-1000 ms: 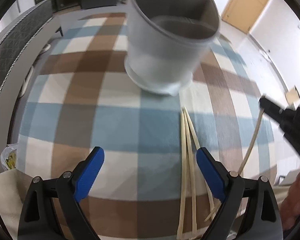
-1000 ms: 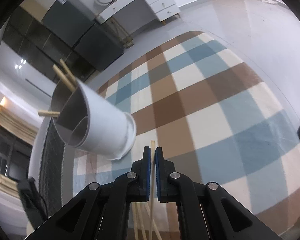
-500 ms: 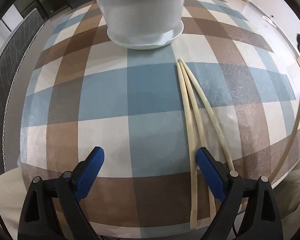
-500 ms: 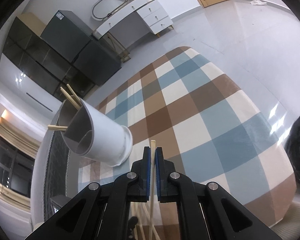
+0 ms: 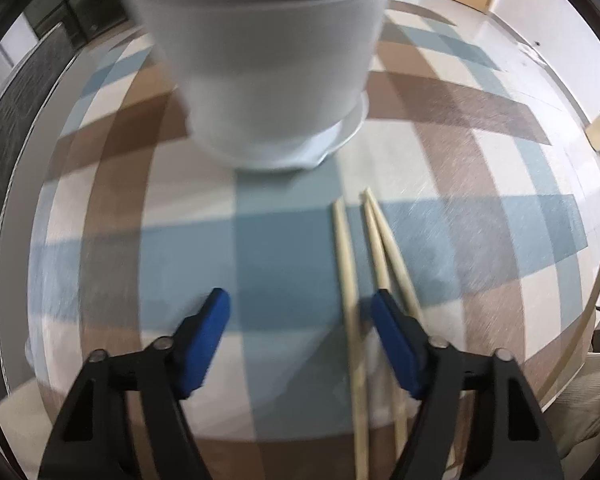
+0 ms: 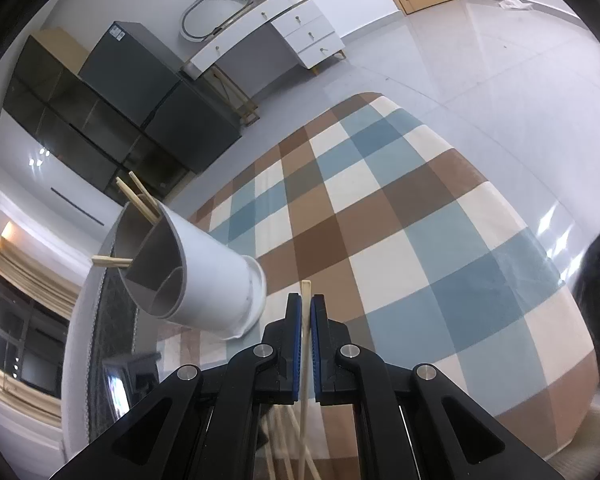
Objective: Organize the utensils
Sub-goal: 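Lift the chopsticks with both grippers and carry them toward the holder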
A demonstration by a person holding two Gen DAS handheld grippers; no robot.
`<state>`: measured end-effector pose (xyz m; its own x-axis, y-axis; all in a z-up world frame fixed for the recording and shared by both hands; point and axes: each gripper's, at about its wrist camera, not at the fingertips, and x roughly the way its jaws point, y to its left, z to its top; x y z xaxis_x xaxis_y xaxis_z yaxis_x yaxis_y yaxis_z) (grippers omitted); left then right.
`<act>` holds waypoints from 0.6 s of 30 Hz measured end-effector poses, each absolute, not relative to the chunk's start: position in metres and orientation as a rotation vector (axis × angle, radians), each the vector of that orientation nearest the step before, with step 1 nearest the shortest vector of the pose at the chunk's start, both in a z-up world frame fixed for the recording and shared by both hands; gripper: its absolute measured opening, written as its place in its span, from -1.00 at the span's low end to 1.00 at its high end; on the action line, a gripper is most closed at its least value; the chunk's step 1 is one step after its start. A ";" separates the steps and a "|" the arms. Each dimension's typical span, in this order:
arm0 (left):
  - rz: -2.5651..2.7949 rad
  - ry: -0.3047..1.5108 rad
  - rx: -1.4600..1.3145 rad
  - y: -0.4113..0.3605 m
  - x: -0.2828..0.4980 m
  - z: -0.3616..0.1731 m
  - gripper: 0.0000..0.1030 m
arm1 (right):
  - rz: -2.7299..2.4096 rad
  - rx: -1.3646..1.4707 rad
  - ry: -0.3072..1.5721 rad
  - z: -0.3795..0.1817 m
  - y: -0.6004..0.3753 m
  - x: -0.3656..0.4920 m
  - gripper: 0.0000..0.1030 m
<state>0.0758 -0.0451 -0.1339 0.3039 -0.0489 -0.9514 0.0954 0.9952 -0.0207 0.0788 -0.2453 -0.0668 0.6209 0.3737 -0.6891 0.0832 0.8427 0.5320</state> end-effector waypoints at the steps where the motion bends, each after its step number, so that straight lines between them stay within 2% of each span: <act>1: -0.108 1.252 0.050 -0.048 0.078 -0.133 -0.03 | 0.178 0.562 0.898 -0.067 -0.245 0.080 -0.93; 7: -0.186 1.198 0.092 -0.067 0.089 -0.131 -0.91 | 0.180 0.539 0.901 -0.069 -0.239 0.090 -0.92; 13: -0.221 1.185 -0.012 -0.068 0.096 -0.123 -0.97 | 0.203 0.484 0.870 -0.064 -0.233 0.091 -0.92; 18: -0.221 1.060 -0.108 -0.050 0.083 -0.090 -0.97 | 0.243 0.417 0.791 -0.047 -0.224 0.078 -0.92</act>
<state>0.0825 -0.0496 -0.0905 0.4697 -0.2318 -0.8518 0.1279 0.9726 -0.1942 0.0776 -0.2237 -0.0467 0.6815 0.3631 -0.6354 -0.0560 0.8915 0.4494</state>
